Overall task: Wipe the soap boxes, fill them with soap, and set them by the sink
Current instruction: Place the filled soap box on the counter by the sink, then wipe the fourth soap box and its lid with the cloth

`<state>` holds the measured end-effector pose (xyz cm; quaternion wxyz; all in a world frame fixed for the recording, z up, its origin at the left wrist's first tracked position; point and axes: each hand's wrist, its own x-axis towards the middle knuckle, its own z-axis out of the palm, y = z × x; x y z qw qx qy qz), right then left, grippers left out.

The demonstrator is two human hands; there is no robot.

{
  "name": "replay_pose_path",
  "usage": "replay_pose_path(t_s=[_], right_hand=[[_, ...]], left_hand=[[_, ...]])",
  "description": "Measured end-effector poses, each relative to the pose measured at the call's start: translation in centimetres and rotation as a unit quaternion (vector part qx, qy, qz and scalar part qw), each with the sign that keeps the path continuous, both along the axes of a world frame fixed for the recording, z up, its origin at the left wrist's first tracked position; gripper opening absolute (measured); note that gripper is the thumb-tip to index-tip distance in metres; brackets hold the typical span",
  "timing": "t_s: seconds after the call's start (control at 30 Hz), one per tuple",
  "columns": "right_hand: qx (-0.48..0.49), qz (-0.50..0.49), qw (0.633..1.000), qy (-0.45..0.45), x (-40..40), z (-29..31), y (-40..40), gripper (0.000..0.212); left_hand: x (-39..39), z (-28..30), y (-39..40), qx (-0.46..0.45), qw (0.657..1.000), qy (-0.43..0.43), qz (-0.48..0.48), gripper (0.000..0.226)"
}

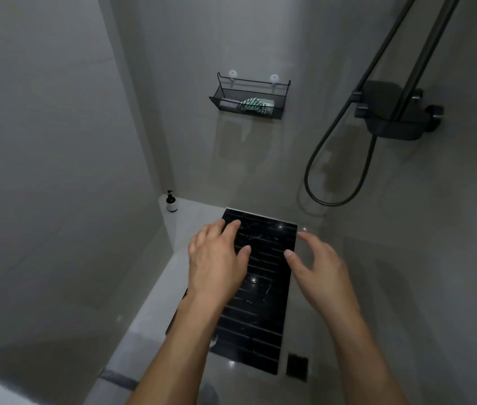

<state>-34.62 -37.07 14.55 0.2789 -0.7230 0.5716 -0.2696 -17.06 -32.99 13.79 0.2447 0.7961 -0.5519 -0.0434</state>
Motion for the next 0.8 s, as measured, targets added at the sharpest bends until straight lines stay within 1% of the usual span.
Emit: replay_pose_path(t_s=[0.2, 0.3, 0.4, 0.5, 0.67, 0.8], right_hand=[[0.000, -0.005, 1.000, 0.012, 2.0, -1.4, -7.0, 0.052], [-0.002, -0.018, 1.000, 0.020, 3.6, -2.1, -11.6, 0.053], [0.012, -0.031, 0.999, 0.017, 6.3, -2.7, -16.9, 0.053], [0.024, -0.045, 0.998, 0.022, 10.5, -2.5, -23.2, 0.053], [0.014, -0.048, 0.998, 0.029, 18.6, -0.8, -34.0, 0.051], [0.007, -0.056, 0.998, 0.019, 23.2, 0.5, -40.3, 0.051]], left_hand=[[1.8, -1.2, -8.6, 0.001, 0.999, 0.019, -0.032, 0.057], [3.4, -1.6, -14.0, -0.006, 0.998, 0.013, -0.054, 0.056], [5.9, -2.0, -19.9, 0.011, 0.997, 0.010, -0.081, 0.053], [9.7, -1.8, -26.0, 0.029, 0.995, 0.011, -0.093, 0.053], [17.6, -0.6, -35.3, 0.030, 0.996, 0.018, -0.088, 0.057], [23.0, 0.5, -42.1, 0.030, 0.996, 0.022, -0.077, 0.059]])
